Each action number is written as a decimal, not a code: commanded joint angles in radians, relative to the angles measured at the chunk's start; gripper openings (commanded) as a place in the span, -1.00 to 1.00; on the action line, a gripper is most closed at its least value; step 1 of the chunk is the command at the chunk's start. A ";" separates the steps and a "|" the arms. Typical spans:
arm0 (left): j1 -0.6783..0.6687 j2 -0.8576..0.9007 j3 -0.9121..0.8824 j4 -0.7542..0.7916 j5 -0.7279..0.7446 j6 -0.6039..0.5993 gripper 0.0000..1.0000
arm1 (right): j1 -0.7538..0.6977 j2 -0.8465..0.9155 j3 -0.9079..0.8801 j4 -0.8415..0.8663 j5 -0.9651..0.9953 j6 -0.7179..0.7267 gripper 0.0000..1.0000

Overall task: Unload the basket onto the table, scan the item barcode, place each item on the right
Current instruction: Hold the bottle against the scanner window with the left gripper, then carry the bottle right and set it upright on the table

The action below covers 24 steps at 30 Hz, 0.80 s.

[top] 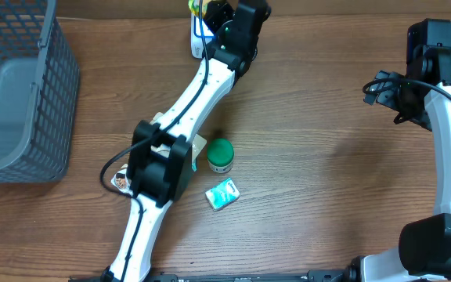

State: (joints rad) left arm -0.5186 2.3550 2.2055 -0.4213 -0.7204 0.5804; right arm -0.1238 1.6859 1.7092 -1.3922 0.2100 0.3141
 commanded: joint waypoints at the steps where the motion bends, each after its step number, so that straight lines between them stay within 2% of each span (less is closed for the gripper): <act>1: -0.026 -0.198 0.022 -0.143 0.171 -0.388 -0.68 | -0.003 -0.036 0.013 0.002 0.006 0.004 1.00; 4: -0.036 -0.268 0.022 -0.357 0.353 -0.628 -0.74 | -0.003 -0.036 0.013 0.002 0.006 0.004 1.00; 5: -0.039 -0.280 0.022 -0.407 0.405 -0.688 -0.75 | -0.003 -0.036 0.013 0.002 0.006 0.004 1.00; 7: -0.046 -0.297 0.022 -0.500 0.511 -0.817 -0.92 | -0.003 -0.036 0.013 0.002 0.006 0.004 1.00; 9: -0.058 -0.298 0.022 -0.584 0.587 -0.924 -0.91 | -0.003 -0.036 0.013 0.002 0.006 0.004 1.00; 17: -0.136 -0.260 -0.003 -0.782 0.618 -1.259 -0.91 | -0.003 -0.036 0.013 0.002 0.006 0.004 1.00; 24: -0.230 -0.216 -0.041 -0.789 0.636 -1.464 -0.87 | -0.003 -0.036 0.013 0.002 0.006 0.004 1.00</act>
State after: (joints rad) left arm -0.7162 2.1181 2.1727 -1.2121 -0.1043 -0.7300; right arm -0.1238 1.6859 1.7092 -1.3918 0.2096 0.3134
